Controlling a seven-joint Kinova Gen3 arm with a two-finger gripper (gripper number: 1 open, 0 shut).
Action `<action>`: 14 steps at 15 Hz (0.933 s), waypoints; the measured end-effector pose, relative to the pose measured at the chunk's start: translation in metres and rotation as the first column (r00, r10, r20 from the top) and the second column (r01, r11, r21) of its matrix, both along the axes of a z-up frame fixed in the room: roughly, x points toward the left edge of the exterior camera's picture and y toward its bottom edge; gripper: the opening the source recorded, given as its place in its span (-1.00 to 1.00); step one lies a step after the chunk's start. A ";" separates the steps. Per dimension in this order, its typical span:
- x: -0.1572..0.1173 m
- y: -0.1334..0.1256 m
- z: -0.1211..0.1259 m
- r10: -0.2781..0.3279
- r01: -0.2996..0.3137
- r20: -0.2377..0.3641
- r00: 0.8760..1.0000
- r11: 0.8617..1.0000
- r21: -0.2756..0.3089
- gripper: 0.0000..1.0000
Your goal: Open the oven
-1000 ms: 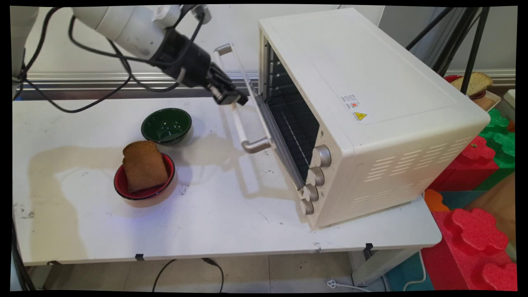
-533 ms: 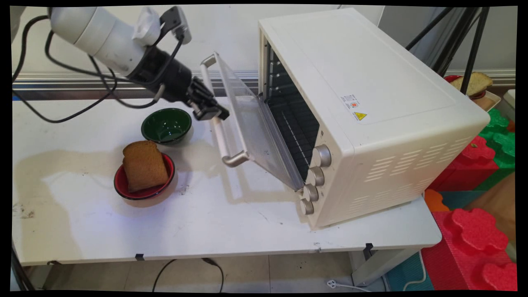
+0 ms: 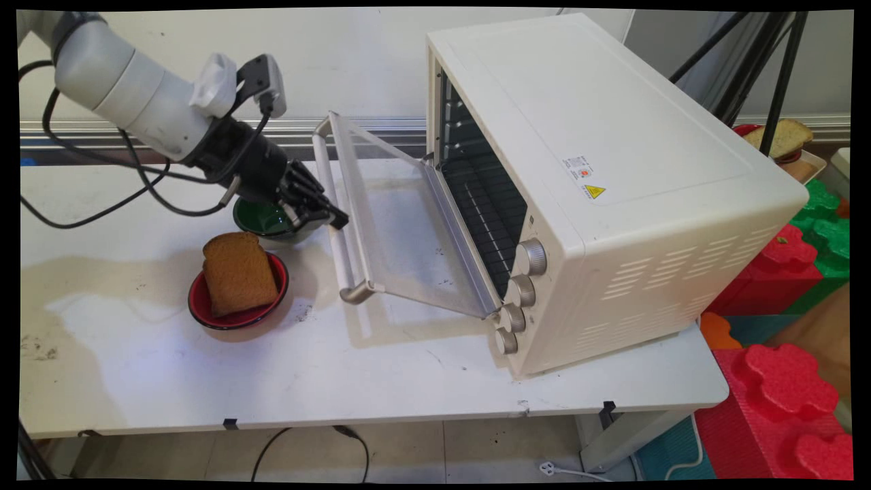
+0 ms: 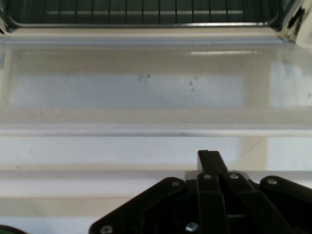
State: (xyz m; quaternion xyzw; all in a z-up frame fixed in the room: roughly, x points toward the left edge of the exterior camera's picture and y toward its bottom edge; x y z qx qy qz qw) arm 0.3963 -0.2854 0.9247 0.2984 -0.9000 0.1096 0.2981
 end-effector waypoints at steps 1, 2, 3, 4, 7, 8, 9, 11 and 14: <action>0.001 0.002 -0.003 -0.002 0.002 0.004 1.000 1.000 0.002 -1.00; 0.003 0.004 -0.007 -0.004 0.004 0.007 1.000 1.000 0.004 -1.00; 0.003 0.005 -0.010 -0.007 0.007 0.009 1.000 1.000 0.005 -1.00; 0.005 0.007 -0.015 -0.011 0.011 0.014 1.000 1.000 0.007 -1.00; 0.007 0.011 -0.028 -0.022 0.022 0.024 0.999 1.000 0.013 -1.00; 0.008 0.011 -0.031 -0.024 0.023 0.026 0.999 1.000 0.014 -1.00; 0.008 0.012 -0.035 -0.026 0.026 0.029 0.999 1.000 0.016 -1.00; 0.010 0.014 -0.042 -0.029 0.028 0.035 0.999 0.999 0.021 -1.00; 0.013 0.016 -0.052 -0.033 0.032 0.042 0.999 0.999 0.025 -1.00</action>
